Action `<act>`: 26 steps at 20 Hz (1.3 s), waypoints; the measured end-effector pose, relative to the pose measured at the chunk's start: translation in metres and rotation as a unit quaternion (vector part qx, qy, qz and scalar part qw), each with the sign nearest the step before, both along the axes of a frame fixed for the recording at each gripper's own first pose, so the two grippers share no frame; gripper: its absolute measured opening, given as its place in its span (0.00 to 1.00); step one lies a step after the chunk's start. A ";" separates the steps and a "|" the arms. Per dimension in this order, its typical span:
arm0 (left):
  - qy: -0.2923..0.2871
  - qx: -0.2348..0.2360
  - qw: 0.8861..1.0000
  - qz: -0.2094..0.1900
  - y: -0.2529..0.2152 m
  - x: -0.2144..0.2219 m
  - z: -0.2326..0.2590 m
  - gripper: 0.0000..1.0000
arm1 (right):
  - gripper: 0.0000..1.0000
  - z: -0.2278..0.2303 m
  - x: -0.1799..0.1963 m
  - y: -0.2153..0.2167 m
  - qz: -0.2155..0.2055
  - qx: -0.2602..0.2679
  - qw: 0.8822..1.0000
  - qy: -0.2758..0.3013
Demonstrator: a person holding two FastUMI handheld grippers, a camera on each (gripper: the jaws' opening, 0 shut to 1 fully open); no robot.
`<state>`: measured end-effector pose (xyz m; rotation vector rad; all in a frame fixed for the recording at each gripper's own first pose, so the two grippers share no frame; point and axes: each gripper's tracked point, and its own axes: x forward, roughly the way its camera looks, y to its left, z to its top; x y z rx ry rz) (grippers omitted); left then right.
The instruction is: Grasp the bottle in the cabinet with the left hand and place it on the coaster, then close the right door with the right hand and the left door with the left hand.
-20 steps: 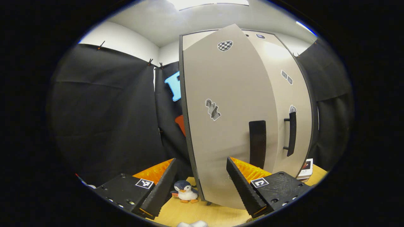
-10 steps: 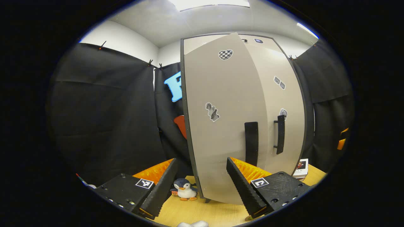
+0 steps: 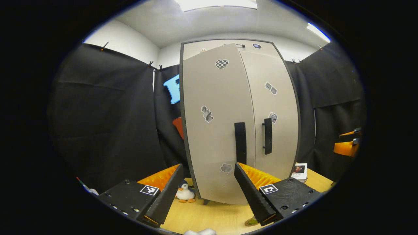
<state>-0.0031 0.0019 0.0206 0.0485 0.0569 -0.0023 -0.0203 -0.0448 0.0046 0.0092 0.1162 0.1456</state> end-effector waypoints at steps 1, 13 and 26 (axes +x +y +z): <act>0.003 -0.005 1.000 -0.006 -0.005 -0.006 -0.003 0.96 | 0.82 0.000 -0.001 0.000 -0.003 0.002 1.000 -0.001; 0.015 -0.007 1.000 -0.010 -0.012 -0.032 -0.023 0.96 | 0.82 -0.003 -0.009 -0.004 -0.048 0.005 0.999 -0.012; 0.006 -0.006 0.999 -0.032 -0.003 -0.019 -0.020 0.96 | 0.82 -0.003 -0.013 0.004 -0.074 0.003 0.997 -0.020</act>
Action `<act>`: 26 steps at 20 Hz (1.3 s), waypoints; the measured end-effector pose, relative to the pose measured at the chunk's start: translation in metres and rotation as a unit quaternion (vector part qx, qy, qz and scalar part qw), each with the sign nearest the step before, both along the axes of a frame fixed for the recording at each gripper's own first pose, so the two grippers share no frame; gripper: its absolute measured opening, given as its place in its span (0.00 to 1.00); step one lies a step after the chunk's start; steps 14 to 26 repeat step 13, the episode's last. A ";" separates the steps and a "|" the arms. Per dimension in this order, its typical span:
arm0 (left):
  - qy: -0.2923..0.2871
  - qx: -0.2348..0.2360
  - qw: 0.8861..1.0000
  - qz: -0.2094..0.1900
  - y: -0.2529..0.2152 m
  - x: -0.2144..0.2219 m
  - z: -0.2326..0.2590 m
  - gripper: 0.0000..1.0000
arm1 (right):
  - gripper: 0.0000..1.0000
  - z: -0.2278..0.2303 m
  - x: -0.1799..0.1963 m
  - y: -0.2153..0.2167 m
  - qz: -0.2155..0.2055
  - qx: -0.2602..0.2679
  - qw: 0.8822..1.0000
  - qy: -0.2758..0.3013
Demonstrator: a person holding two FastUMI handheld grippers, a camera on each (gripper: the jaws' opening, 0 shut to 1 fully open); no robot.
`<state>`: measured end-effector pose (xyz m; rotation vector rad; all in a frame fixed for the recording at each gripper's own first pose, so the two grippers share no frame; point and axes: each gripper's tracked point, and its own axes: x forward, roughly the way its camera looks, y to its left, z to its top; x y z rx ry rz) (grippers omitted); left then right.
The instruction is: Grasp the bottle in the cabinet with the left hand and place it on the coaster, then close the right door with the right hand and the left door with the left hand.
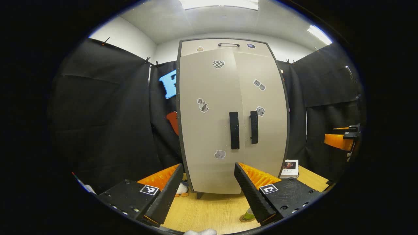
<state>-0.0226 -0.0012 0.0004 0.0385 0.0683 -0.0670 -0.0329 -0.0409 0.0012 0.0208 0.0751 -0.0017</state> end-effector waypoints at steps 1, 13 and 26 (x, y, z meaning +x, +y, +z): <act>0.001 0.000 1.000 -0.002 0.000 0.001 0.000 0.96 | 0.82 0.000 -0.001 0.002 0.000 -0.001 1.000 0.000; -0.006 -0.007 1.000 -0.010 0.005 0.006 0.001 0.96 | 0.82 0.001 0.003 0.014 -0.002 -0.005 1.000 -0.003; -0.006 -0.007 1.000 -0.010 0.005 0.006 0.001 0.96 | 0.82 0.001 0.003 0.014 -0.002 -0.005 1.000 -0.003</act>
